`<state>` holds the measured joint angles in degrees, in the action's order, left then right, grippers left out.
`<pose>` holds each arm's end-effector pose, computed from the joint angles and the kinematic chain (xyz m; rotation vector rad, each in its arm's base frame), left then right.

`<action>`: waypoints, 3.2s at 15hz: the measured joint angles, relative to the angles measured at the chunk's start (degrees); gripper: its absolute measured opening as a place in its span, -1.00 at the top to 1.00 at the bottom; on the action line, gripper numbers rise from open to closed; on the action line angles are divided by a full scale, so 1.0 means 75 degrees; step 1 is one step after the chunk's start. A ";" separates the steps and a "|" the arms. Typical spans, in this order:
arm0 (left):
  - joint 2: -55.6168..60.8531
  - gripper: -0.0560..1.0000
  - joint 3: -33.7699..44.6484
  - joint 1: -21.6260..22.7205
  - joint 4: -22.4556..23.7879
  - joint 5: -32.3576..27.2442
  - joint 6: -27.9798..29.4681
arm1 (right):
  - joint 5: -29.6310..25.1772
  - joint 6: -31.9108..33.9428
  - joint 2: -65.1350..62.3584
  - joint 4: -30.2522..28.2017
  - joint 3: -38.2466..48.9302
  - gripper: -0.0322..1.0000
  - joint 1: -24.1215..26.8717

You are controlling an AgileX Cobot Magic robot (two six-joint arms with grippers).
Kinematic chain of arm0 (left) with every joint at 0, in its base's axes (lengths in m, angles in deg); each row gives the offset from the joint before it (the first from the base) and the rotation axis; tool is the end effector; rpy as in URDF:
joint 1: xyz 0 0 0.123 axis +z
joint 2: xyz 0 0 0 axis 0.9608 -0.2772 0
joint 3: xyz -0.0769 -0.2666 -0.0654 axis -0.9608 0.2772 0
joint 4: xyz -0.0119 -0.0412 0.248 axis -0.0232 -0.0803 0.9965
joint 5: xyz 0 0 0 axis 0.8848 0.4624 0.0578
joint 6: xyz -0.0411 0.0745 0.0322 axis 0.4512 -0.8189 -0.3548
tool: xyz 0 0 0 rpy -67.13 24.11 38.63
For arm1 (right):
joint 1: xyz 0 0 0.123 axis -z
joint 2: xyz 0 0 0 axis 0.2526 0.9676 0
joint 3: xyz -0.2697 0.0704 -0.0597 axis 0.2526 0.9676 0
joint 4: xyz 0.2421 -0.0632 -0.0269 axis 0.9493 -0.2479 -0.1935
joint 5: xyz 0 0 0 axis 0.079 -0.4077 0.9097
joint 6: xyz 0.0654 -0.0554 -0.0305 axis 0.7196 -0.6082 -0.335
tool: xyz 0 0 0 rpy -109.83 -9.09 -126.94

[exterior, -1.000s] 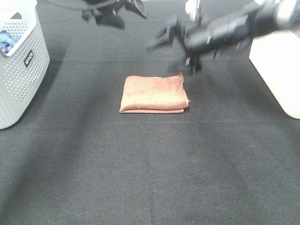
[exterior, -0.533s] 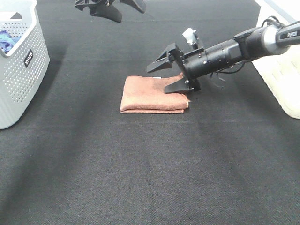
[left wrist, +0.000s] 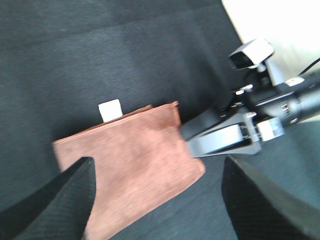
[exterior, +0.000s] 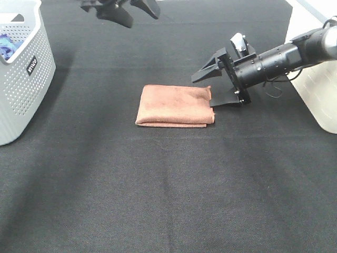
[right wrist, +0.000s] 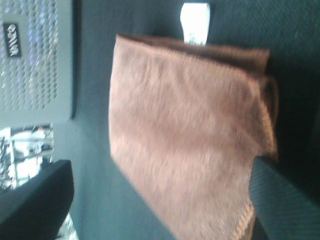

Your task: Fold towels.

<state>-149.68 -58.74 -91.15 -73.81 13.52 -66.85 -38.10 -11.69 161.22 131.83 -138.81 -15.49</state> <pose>0.4719 -0.1874 0.2940 0.3485 2.4743 -0.7523 0.4776 0.0807 0.0970 -0.0668 2.6414 1.3542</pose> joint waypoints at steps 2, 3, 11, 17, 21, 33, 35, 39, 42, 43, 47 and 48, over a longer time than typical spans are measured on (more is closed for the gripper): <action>0.0191 -0.39 0.0000 0.0000 0.0252 -0.0092 -0.0076 | -0.0191 0.0023 -0.0115 -0.0313 0.0000 -0.79 -0.0015; 0.0504 -0.39 0.0000 0.0000 0.0840 -0.0397 -0.0138 | -0.0390 0.0229 -0.0451 -0.0879 0.0000 -0.79 -0.0031; 0.1971 -0.39 0.0000 0.0000 0.2850 -0.1398 0.0191 | -0.0168 0.1994 -0.2804 -0.2628 -0.0046 -0.79 -0.0290; 0.2880 -0.39 0.0000 0.0000 0.3529 -0.1406 0.0306 | -0.0634 0.2353 -0.3613 -0.3094 -0.0046 -0.79 -0.0298; 0.4461 -0.39 0.1115 0.0000 0.3759 -0.1398 0.0328 | -0.0665 0.3461 -0.5348 -0.5011 0.0053 -0.79 -0.0298; 1.1039 -0.39 0.9626 0.0000 0.4179 -0.1421 0.1123 | -0.0710 0.3629 -1.2200 -0.6776 0.6180 -0.79 -0.0298; 1.2269 -0.39 1.0688 0.0000 0.4179 -0.1436 0.1123 | -0.0726 0.3629 -1.3262 -0.6814 0.7311 -0.79 -0.0298; 1.4423 -0.39 1.2063 0.0000 0.4179 -0.1253 0.0550 | -0.0741 0.3629 -1.5248 -0.6944 0.9175 -0.79 -0.0298; 1.5034 -0.39 1.2827 0.0000 0.4102 -0.0596 -0.0229 | -0.0237 0.3629 -1.6012 -0.7395 0.9526 -0.79 -0.0298; 1.5057 -0.39 1.3125 0.0000 0.4003 -0.0359 -0.0435 | 0.0023 0.3629 -1.6089 -0.7471 0.9626 -0.79 -0.0298; 1.5073 -0.39 1.3147 0.0000 0.3743 -0.0206 -0.0512 | 0.0359 0.3629 -1.6089 -0.7471 0.9794 -0.79 -0.0298; 1.5073 -0.39 1.3147 0.0000 0.3743 -0.0206 -0.0512 | 0.0359 0.3629 -1.6089 -0.7471 0.9794 -0.79 -0.0298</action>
<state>-36.64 39.87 -91.15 -45.74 11.97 -70.69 -35.41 15.52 40.55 75.80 -65.36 -17.73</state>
